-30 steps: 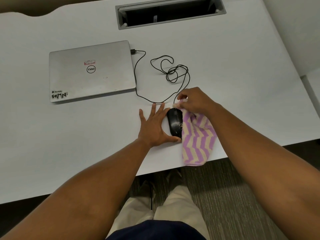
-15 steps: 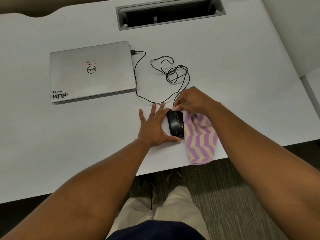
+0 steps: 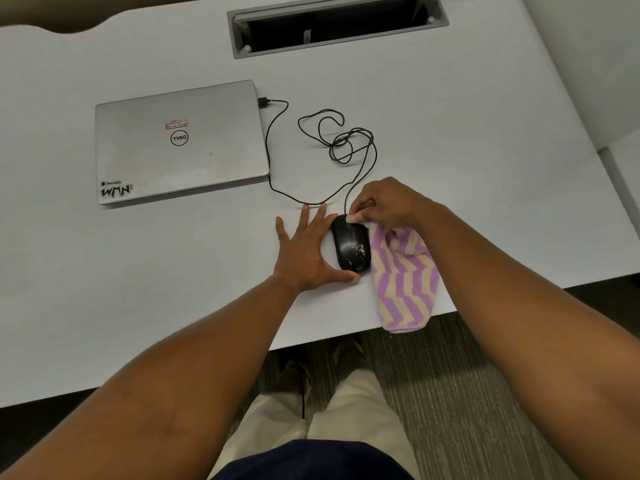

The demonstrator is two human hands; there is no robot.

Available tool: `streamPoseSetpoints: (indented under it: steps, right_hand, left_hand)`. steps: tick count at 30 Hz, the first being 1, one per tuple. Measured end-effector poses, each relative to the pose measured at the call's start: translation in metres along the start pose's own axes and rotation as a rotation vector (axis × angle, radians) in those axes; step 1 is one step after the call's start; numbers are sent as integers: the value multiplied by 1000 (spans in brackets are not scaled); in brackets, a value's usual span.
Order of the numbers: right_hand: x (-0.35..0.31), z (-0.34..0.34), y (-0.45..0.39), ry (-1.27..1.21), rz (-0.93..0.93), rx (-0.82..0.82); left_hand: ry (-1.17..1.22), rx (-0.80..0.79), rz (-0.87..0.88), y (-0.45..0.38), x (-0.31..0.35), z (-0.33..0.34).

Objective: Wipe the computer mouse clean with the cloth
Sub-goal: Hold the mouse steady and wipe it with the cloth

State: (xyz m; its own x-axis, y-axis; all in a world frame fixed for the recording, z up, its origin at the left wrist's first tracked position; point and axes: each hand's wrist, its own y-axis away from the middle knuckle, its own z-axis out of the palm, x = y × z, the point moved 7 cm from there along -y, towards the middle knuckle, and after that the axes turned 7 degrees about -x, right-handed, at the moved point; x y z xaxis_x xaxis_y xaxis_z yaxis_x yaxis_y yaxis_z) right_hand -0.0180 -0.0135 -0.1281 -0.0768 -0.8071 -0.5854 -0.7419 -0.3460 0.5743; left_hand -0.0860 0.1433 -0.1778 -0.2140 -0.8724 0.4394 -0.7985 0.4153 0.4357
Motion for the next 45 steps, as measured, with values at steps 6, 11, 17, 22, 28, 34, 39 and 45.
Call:
streamPoseSetpoints:
  steps: [6,11,17,22,28,34,39,45]
  right_hand:
    - [9,10,5,122,19,-14]
    - [16,12,15,39,-2,-77]
    - [19,-5,12,-44,-6,150]
    - [13,5,4,-4,22,150]
    - [16,9,10,-59,34,-37]
    - [18,-1,9,-72,34,21]
    - [16,4,8,-81,27,85]
    - [23,7,18,23,83,-224]
  left_hand:
    - [-4,6,1,0,-1,0]
    - [2,5,0,0,0,0]
    - [-9,4,-2,-1,-1,1]
    - [-18,10,0,-1,-2,2]
    - [-11,11,-3,-1,-2,2]
    - [-20,10,1,-1,-2,3]
    - [-10,17,6,-1,-2,2]
    - [0,17,5,0,-2,3]
